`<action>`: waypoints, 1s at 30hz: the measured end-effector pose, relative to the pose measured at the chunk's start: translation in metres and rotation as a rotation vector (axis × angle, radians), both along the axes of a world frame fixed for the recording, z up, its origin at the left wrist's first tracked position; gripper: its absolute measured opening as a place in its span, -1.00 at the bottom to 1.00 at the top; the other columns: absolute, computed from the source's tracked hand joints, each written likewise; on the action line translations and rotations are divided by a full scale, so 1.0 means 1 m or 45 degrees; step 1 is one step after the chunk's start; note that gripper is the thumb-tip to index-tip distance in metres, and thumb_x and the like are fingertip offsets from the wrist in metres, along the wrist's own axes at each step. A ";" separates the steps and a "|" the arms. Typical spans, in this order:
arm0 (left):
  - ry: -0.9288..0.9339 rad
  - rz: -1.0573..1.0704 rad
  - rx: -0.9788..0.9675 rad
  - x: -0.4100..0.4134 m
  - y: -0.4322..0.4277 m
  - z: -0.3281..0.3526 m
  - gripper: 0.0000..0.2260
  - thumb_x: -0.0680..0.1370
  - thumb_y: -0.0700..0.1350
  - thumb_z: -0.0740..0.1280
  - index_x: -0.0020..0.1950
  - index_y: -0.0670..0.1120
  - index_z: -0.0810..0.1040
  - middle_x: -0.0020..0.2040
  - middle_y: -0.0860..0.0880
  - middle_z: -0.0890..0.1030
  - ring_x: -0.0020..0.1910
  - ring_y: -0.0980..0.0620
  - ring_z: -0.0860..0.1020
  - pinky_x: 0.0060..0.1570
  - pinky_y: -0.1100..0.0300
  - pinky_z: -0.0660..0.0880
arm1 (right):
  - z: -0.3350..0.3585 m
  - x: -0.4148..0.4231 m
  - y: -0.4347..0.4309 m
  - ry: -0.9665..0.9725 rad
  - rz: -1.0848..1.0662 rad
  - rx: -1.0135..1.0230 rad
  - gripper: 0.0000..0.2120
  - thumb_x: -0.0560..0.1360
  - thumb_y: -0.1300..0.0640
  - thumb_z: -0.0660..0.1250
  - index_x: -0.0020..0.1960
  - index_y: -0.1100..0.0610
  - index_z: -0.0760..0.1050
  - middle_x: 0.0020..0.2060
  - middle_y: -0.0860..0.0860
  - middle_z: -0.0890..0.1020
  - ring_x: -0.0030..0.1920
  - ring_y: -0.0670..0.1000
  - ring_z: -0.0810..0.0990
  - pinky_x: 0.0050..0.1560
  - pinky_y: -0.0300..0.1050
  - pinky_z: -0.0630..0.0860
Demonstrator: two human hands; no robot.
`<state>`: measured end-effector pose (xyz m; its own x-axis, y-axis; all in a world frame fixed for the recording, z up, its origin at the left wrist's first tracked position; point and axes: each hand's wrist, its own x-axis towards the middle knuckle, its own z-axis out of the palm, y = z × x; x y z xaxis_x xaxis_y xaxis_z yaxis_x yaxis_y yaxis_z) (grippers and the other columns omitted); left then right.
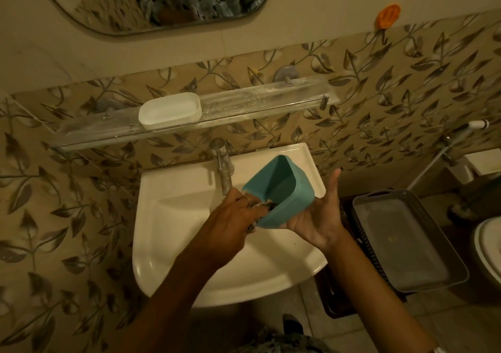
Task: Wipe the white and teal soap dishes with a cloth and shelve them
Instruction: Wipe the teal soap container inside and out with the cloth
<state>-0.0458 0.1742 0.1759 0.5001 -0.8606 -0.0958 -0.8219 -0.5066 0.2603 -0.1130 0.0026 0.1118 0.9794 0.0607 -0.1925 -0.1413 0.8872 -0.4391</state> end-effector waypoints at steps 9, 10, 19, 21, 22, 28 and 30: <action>0.026 -0.127 0.267 -0.009 0.001 0.008 -0.54 0.55 -0.29 0.21 0.43 -0.06 0.28 0.35 -0.13 0.34 0.32 -0.13 0.31 0.24 0.09 0.39 | 0.005 -0.002 -0.007 0.091 0.387 -0.112 -0.31 0.29 -0.19 0.50 0.33 0.09 0.49 0.22 0.25 0.54 0.17 0.33 0.53 0.07 0.39 0.48; 0.002 -0.127 0.278 -0.009 0.001 0.008 -0.52 0.54 -0.29 0.22 0.44 -0.04 0.27 0.37 -0.12 0.33 0.33 -0.12 0.30 0.25 0.09 0.38 | 0.005 -0.002 -0.006 0.081 0.360 -0.118 -0.30 0.28 -0.17 0.51 0.33 0.10 0.49 0.21 0.25 0.53 0.15 0.32 0.53 0.02 0.34 0.53; -0.132 0.027 0.055 -0.018 -0.012 0.007 -0.49 0.53 -0.25 0.24 0.44 0.06 0.25 0.44 0.00 0.33 0.42 -0.05 0.16 0.38 0.07 0.23 | 0.004 0.000 0.010 -0.175 -0.149 -0.001 -0.07 0.21 -0.13 0.51 0.45 0.19 0.28 0.25 0.22 0.44 0.22 0.19 0.43 0.13 0.11 0.50; 0.027 0.144 -0.069 -0.028 -0.012 0.011 -0.49 0.51 -0.25 0.26 0.42 0.05 0.29 0.39 0.00 0.38 0.38 -0.02 0.22 0.35 0.08 0.31 | 0.003 0.001 0.009 -0.249 -0.205 -0.047 -0.16 0.21 -0.13 0.52 0.38 0.21 0.37 0.18 0.22 0.51 0.14 0.17 0.51 0.08 0.05 0.55; 0.125 0.195 -0.137 -0.033 -0.012 0.014 -0.50 0.51 -0.25 0.26 0.42 0.03 0.29 0.36 -0.02 0.39 0.35 -0.01 0.25 0.33 0.07 0.33 | 0.003 0.002 0.007 -0.285 -0.226 -0.087 -0.18 0.21 -0.12 0.51 0.35 0.22 0.39 0.15 0.22 0.52 0.10 0.16 0.53 0.06 0.03 0.55; 0.503 0.348 -0.463 -0.063 -0.022 0.026 -0.56 0.53 -0.23 0.19 0.37 0.09 0.29 0.25 -0.02 0.35 0.22 0.10 0.33 0.15 0.44 0.25 | 0.001 0.007 0.008 -0.359 -0.269 -0.264 -0.26 0.22 -0.14 0.49 0.26 0.22 0.42 0.07 0.20 0.54 0.04 0.13 0.55 -0.01 -0.03 0.57; 0.581 0.338 -0.510 -0.064 -0.027 0.027 -0.59 0.53 -0.23 0.18 0.29 0.16 0.33 0.18 0.01 0.36 0.11 0.15 0.34 0.00 0.58 0.23 | -0.001 0.007 0.006 -0.398 -0.282 -0.208 -0.29 0.26 -0.13 0.47 0.28 0.22 0.43 0.07 0.19 0.57 0.05 0.13 0.58 0.03 -0.04 0.58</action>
